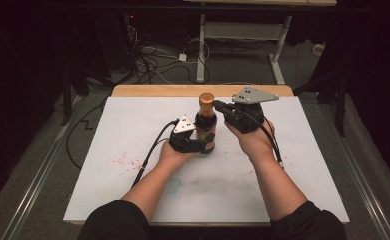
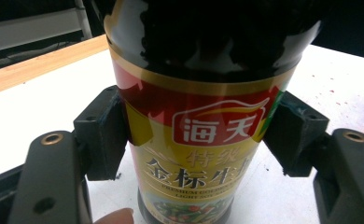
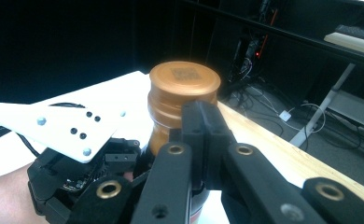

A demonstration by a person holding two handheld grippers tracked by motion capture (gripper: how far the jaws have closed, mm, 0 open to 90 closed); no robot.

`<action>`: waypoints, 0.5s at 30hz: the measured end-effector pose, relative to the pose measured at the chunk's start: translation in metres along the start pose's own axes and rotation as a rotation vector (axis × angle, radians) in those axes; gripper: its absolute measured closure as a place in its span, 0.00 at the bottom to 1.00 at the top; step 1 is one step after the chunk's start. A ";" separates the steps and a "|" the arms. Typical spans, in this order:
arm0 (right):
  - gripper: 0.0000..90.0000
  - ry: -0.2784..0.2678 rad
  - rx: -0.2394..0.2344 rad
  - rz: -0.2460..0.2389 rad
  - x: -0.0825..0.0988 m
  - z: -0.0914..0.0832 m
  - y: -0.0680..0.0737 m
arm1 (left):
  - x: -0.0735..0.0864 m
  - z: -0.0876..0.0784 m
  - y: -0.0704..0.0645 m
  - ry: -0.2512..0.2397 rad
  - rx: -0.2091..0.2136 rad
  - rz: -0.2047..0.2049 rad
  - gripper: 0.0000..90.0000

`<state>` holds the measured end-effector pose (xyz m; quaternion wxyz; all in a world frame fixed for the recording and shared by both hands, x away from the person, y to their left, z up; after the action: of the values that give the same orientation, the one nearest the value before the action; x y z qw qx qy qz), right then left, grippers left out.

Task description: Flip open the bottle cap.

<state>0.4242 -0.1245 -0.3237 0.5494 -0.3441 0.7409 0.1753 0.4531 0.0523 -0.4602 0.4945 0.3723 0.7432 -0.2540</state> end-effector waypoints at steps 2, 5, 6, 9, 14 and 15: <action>1.00 0.001 0.001 0.001 0.000 0.000 0.000 | 0.000 0.000 0.000 -0.001 -0.001 0.000 0.32; 1.00 0.000 0.005 -0.001 0.000 0.000 0.001 | 0.001 0.000 0.000 -0.003 -0.002 -0.002 0.32; 1.00 -0.001 0.005 0.000 0.000 0.001 0.001 | 0.001 0.000 0.000 -0.005 -0.002 -0.003 0.32; 1.00 0.000 0.008 0.003 -0.001 0.001 0.001 | 0.002 0.001 0.000 -0.010 -0.005 -0.004 0.32; 1.00 0.006 0.008 0.005 -0.001 0.001 0.000 | 0.002 0.001 -0.001 -0.008 -0.008 0.001 0.32; 1.00 0.005 0.010 0.005 -0.001 0.001 0.000 | 0.002 0.001 -0.001 -0.011 -0.009 0.000 0.32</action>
<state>0.4246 -0.1236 -0.3231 0.5489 -0.3399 0.7440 0.1722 0.4521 0.0516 -0.4622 0.5003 0.3688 0.7415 -0.2525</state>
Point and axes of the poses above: each handheld gripper's, and its own axes: z roughly forward along the jaws, x roughly out of its underside, y roughly to its left, the point moved 2 cm from there along z, roughly forward along the jaws, and after that the axes turned 2 degrees about z, right-handed, at the moved point
